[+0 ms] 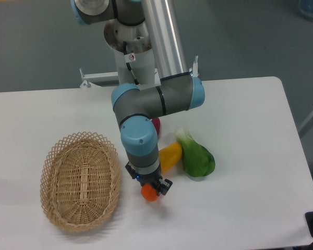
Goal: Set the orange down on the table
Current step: 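Set the orange on the table and open the gripper, then lift the open gripper up and away from the orange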
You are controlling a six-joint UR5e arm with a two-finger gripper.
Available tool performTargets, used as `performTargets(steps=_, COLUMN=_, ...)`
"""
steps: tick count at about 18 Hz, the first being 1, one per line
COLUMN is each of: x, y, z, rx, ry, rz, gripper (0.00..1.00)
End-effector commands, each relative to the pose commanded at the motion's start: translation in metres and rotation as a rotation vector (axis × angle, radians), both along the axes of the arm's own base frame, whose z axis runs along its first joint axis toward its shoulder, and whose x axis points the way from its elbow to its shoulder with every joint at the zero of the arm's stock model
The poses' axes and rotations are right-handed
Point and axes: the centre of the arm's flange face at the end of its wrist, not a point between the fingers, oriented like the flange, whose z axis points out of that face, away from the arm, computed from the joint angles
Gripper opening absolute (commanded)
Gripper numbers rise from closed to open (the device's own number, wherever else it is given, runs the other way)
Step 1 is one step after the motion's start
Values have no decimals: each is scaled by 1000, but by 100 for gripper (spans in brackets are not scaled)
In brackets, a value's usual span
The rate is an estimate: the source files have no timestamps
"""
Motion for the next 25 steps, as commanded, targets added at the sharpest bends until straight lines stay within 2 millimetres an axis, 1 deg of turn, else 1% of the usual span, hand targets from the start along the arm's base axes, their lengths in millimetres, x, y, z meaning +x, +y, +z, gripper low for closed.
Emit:
performTargets(steps=2, x=0, y=0, z=1, rx=1, ry=1, rz=0, gripper=67)
performTargets(steps=7, x=0, y=0, z=3, rx=4, ry=3, rz=0, gripper=69)
performTargets(steps=10, x=-3, y=4, z=14, rx=22, ry=13, rz=-5, gripper=70)
performTargets(steps=12, x=-7, y=6, z=22, rx=36, ry=23, rz=-2, gripper=73)
performTargets(steps=14, x=-9, y=8, z=40, rx=65, ry=37, rz=-2, gripper=77)
performTargets(steps=16, x=-13, y=6, z=53, rx=81, ry=53, rz=0, gripper=82)
performTargets(steps=17, x=-15, y=7, z=65, rx=93, ry=68, rz=-18, gripper=84)
performTargets(steps=19, x=-16, y=4, z=80, rx=104, ry=86, rz=-44, gripper=90)
performTargets(steps=21, x=-18, y=5, z=100, rx=130, ry=105, rz=-43, gripper=97)
performTargets(steps=22, x=-21, y=8, z=115, rx=139, ry=116, rz=-41, gripper=100)
performTargets(steps=23, x=-23, y=9, z=121, rx=138, ry=113, rz=-40, gripper=100)
performTargets(steps=25, x=-26, y=8, z=140, rx=152, ry=125, rz=-36, gripper=100)
